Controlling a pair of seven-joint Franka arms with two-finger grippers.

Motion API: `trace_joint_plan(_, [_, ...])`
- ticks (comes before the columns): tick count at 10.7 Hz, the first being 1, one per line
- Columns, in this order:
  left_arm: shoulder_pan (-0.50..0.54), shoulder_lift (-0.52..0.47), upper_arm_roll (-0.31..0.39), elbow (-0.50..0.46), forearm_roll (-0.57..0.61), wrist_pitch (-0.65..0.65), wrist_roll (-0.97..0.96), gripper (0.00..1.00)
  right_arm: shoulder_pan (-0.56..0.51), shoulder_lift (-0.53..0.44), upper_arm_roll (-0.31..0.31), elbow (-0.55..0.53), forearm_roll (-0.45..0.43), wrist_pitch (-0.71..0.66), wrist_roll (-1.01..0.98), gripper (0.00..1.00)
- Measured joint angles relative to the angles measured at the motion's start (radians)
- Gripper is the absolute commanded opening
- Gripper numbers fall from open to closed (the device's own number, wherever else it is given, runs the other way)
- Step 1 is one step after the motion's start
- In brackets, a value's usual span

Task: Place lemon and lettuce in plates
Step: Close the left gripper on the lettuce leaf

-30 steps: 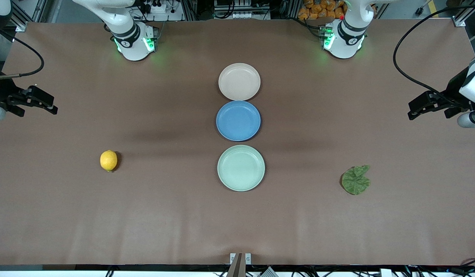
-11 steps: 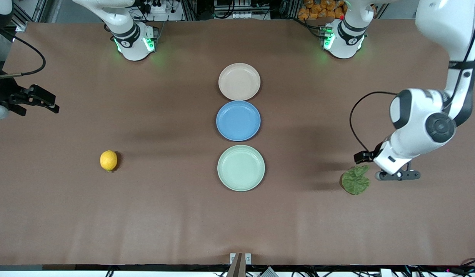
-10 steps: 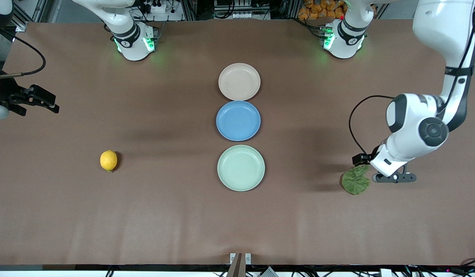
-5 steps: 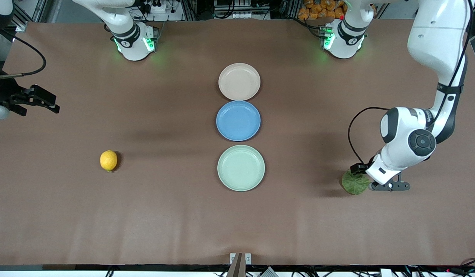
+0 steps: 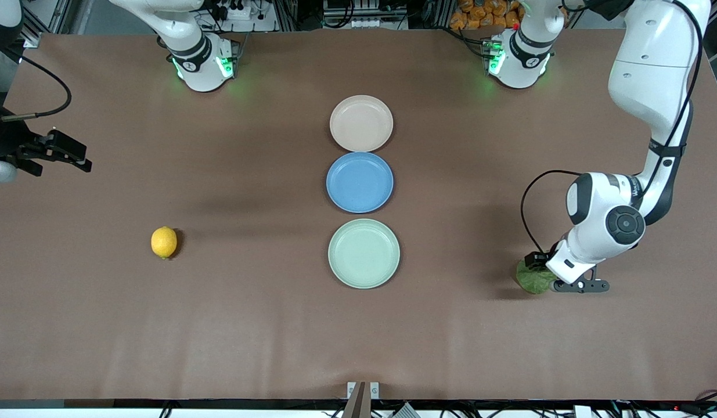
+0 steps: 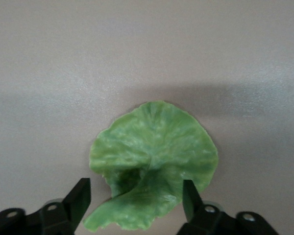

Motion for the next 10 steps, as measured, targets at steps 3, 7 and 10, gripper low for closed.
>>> trace_joint_plan(3, [-0.001,0.026,0.000,0.005,0.000,0.004,0.000,0.26,0.000,0.000,0.000,0.000,0.000,0.000,0.000,1.00])
trace_joint_plan(7, [-0.001,0.039,-0.001,0.011,0.000,0.005,0.000,0.00,0.000,0.001,0.001,-0.001,0.000,0.002,0.000,1.00])
trace_joint_plan(10, [-0.004,0.039,-0.001,0.035,0.001,0.007,0.000,0.00,0.001,0.002,0.002,-0.001,0.000,0.002,0.000,1.00])
